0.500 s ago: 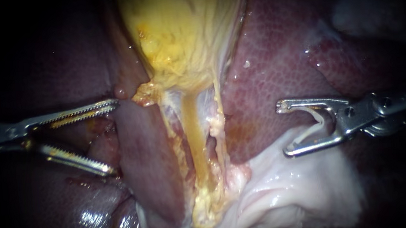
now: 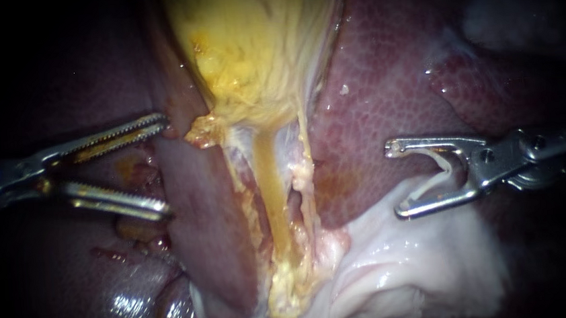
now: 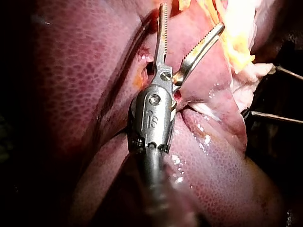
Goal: Grabbing gallbladder
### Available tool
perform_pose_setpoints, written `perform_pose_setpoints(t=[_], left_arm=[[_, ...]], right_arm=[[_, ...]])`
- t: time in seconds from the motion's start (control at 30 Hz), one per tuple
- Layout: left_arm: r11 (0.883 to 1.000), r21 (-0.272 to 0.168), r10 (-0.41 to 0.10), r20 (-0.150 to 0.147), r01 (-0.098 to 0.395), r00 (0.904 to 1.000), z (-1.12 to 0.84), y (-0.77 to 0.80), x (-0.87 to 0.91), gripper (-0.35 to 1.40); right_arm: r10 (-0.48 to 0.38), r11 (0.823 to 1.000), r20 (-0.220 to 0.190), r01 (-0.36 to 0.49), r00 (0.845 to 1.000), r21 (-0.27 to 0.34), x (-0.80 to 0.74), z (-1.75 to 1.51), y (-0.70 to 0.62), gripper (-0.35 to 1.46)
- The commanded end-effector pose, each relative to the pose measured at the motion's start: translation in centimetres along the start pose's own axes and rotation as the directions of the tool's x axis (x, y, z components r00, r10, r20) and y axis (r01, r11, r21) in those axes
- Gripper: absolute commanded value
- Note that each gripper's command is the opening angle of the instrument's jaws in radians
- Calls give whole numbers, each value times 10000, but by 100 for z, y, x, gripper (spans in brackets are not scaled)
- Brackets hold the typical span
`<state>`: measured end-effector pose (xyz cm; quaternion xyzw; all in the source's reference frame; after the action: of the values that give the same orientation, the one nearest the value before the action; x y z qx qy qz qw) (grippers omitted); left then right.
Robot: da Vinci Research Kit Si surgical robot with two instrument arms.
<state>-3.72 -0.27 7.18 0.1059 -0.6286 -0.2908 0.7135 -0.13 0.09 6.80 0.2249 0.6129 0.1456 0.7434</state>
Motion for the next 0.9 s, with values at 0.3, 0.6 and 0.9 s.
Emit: perform_pose_setpoints(t=[0.3,0.6,0.9], left_arm=[[9993,-224,-312,98,314,9995,29,6,-7,62],[9963,-328,-787,123,790,9968,38,7,-7,12],[9879,-560,-1448,-10,1445,9895,26,5,-11,-35]], right_arm=[[2,10000,-2,-2,10000,-1,0,0,0,60],[2,10000,-3,-2,10000,-2,0,0,0,60],[2,10000,-3,-2,10000,-2,0,0,0,60]])
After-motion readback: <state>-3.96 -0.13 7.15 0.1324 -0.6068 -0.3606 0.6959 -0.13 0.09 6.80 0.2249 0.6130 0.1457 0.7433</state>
